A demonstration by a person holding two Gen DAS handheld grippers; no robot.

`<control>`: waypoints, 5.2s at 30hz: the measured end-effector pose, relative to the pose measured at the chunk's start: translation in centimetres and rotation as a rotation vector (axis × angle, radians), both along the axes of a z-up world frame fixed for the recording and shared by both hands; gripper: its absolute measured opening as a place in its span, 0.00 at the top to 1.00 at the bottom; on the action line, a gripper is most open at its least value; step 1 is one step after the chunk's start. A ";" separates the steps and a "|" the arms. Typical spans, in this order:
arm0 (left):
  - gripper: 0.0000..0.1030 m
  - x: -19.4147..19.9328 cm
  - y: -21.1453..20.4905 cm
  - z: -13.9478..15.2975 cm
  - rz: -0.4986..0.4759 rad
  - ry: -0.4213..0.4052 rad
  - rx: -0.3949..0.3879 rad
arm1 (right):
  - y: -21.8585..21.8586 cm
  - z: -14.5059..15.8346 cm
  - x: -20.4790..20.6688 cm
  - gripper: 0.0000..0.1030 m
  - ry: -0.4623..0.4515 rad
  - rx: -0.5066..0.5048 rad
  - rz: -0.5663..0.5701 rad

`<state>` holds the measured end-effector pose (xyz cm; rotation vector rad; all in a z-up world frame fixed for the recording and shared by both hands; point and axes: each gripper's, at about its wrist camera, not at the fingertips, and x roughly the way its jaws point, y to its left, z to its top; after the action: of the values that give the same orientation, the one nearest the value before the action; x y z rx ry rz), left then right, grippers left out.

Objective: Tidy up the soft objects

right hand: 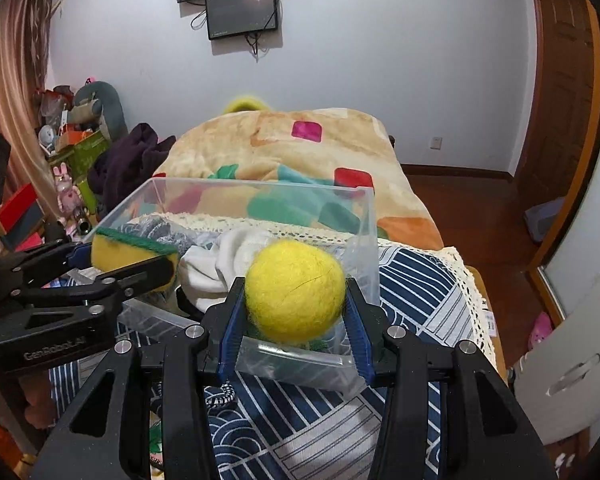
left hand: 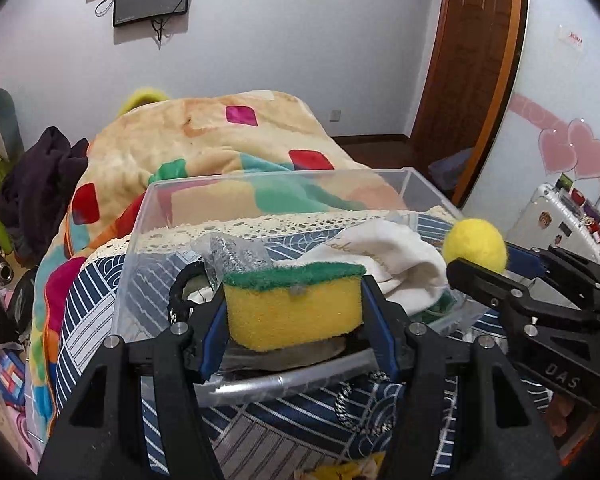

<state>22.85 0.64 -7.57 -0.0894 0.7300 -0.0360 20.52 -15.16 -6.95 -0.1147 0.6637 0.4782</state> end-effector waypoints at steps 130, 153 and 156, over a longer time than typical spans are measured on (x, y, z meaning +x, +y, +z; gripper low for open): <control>0.63 -5.3 4.6 1.2 0.109 -0.079 0.025 | 2.3 0.4 -1.5 0.56 0.008 0.022 0.061; 0.26 -16.2 1.6 12.3 0.032 -0.421 0.010 | -1.8 10.4 -9.9 0.35 -0.326 0.171 0.054; 0.09 -17.6 1.4 13.1 0.029 -0.446 -0.001 | -2.2 11.2 -11.0 0.28 -0.367 0.191 0.052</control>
<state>5.25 2.06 5.53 -0.0888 0.2833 -0.0276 9.47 -17.32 4.26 -0.0370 0.2544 0.5509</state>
